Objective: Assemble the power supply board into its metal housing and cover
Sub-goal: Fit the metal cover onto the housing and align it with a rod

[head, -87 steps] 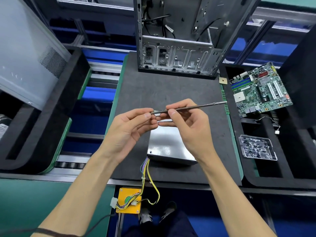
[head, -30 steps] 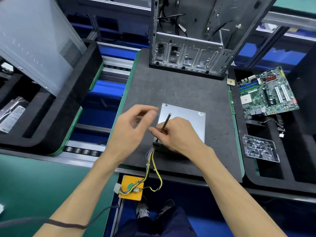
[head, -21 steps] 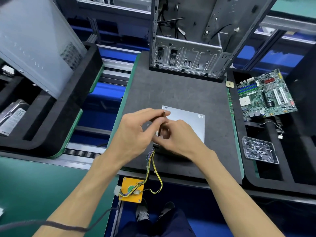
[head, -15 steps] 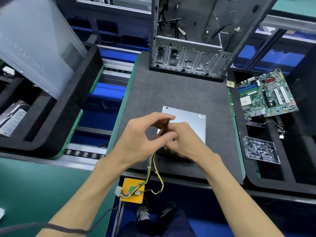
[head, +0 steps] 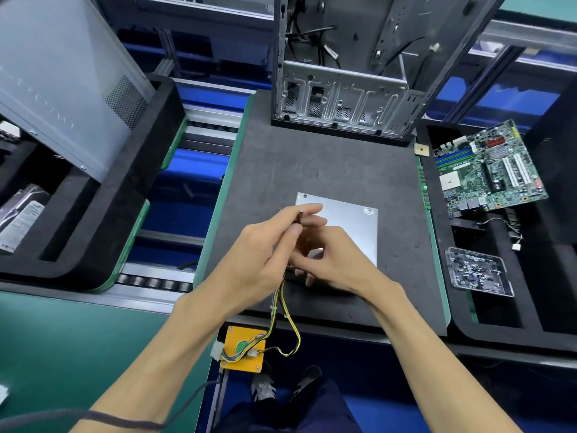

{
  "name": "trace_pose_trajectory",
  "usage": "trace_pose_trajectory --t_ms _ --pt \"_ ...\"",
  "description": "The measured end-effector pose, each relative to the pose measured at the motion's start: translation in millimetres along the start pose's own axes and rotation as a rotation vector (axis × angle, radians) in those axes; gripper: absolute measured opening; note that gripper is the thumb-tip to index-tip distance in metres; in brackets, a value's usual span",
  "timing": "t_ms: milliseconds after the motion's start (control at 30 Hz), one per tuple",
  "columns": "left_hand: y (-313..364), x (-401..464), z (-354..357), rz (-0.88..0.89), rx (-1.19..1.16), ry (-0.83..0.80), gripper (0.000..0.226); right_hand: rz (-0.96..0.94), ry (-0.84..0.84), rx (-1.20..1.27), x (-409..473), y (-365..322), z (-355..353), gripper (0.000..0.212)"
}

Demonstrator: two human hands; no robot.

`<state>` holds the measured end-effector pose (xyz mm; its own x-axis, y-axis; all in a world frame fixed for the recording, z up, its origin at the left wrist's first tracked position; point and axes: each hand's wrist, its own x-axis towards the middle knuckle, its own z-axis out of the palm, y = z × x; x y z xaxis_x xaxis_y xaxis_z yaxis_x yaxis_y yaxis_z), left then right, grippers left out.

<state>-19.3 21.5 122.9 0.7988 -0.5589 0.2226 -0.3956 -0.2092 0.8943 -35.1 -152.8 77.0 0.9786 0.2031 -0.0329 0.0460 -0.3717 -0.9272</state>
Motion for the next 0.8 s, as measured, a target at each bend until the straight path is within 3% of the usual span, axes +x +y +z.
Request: trace_pose_trajectory --t_ms 100,200,367,500,600,700,800 --pt "1.1 -0.3 1.6 0.014 0.034 0.012 0.033 0.028 0.028 -0.068 0.6 5.6 0.8 0.002" --pt "-3.5 1.5 1.5 0.015 0.063 0.039 0.017 0.050 0.014 -0.016 2.9 3.9 3.0 0.006" --pt "-5.3 5.0 -7.0 -0.100 -0.025 -0.134 0.036 0.060 -0.024 -0.112 2.6 6.3 -2.3 0.019" --pt "-15.2 5.1 -5.1 -0.101 -0.082 0.065 0.033 0.028 0.059 -0.245 9.3 5.8 1.3 0.033" --pt "-37.5 4.8 -6.2 -0.294 -0.002 0.137 0.032 0.025 0.094 -0.198 7.3 8.5 1.5 0.033" --pt "-54.9 1.0 -3.7 -0.480 0.047 0.000 0.038 0.027 0.113 -0.169 2.0 10.4 1.8 0.032" --pt "-64.8 -2.4 -0.4 -0.515 0.102 -0.058 0.040 0.025 0.110 -0.196 0.1 7.6 0.1 0.031"
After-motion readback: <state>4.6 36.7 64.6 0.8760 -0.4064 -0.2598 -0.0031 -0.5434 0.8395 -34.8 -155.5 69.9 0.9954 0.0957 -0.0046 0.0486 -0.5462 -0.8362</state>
